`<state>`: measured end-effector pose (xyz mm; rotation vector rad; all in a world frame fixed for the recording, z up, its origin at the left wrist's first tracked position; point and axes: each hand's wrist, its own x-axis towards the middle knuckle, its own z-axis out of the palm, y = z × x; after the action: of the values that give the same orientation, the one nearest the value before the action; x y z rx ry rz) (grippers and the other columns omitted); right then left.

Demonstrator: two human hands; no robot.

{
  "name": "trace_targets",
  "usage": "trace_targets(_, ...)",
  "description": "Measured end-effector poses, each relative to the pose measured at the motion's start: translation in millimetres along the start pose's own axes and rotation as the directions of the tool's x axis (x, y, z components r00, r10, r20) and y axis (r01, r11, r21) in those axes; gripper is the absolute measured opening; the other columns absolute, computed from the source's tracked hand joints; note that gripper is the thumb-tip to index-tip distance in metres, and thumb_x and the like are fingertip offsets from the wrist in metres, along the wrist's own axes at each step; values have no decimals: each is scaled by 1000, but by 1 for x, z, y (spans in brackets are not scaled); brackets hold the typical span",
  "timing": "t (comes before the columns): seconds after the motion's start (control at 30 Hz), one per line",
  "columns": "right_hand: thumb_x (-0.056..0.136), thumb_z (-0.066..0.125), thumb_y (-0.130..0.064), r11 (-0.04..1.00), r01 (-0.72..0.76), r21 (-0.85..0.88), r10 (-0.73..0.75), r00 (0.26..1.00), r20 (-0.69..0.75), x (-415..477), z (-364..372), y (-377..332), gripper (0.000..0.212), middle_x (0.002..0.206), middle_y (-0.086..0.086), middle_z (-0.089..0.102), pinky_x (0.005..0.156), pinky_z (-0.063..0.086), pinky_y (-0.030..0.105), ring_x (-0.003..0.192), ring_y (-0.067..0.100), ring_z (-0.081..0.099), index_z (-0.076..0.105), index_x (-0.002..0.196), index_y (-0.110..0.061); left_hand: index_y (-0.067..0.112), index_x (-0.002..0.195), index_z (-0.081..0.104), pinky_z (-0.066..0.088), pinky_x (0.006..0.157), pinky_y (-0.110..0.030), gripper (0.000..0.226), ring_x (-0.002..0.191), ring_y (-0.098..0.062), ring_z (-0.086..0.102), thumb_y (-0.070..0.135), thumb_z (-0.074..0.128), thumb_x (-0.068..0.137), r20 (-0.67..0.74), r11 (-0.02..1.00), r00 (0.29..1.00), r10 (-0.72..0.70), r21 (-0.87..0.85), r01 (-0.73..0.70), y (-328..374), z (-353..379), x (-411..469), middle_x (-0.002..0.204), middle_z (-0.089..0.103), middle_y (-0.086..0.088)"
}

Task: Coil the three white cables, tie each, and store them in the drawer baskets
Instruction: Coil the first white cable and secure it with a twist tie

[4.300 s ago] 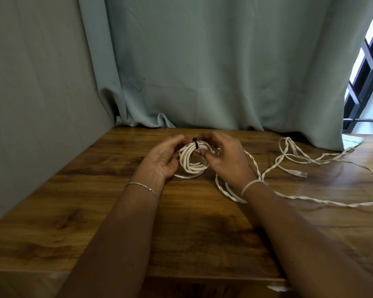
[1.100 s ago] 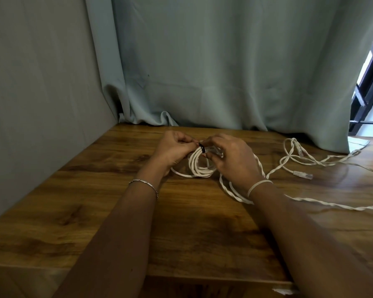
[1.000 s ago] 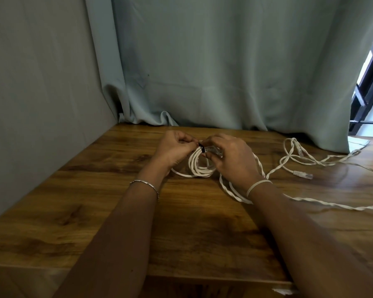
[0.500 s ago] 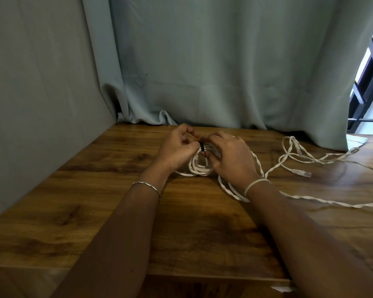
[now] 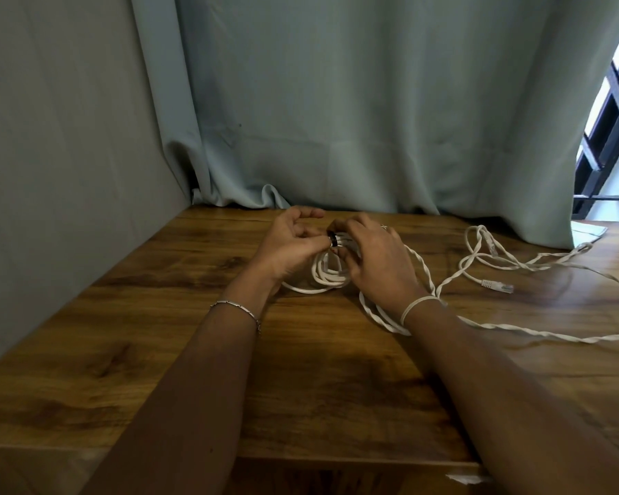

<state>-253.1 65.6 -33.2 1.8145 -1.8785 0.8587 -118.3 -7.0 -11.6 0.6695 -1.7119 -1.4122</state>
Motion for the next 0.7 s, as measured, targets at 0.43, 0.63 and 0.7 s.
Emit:
trace_targets(0.43, 88, 65, -14, 993, -37, 113, 45, 997, -68, 0, -1, 2, 33, 121, 1, 60, 101, 38, 37, 111, 18, 56, 63, 121, -17, 5, 112, 64, 56, 71, -23, 33, 86, -20, 71, 1, 72, 80, 6, 997, 1000, 12, -73, -12, -6, -4, 6, 98, 72, -15)
trace_targets(0.63, 83, 71, -18, 989, -23, 144, 35, 996, -85, -2, 2, 6, 31, 110, -8, 66, 98, 39, 36, 103, 11, 60, 64, 113, -23, -1, 107, 67, 58, 77, -30, 26, 87, -26, 70, -2, 69, 82, -9, 998, 999, -39, -44, 38, -9, -3, 8, 99, 72, -19)
trace_targets(0.7, 83, 72, -18, 989, -18, 146, 32, 995, -92, -2, 2, 6, 29, 107, -9, 67, 97, 39, 35, 101, 10, 61, 63, 111, -23, 0, 103, 68, 58, 75, -28, 22, 85, -24, 70, -2, 69, 81, -20, 998, 998, -55, -42, 55, -9, -3, 8, 97, 72, -17)
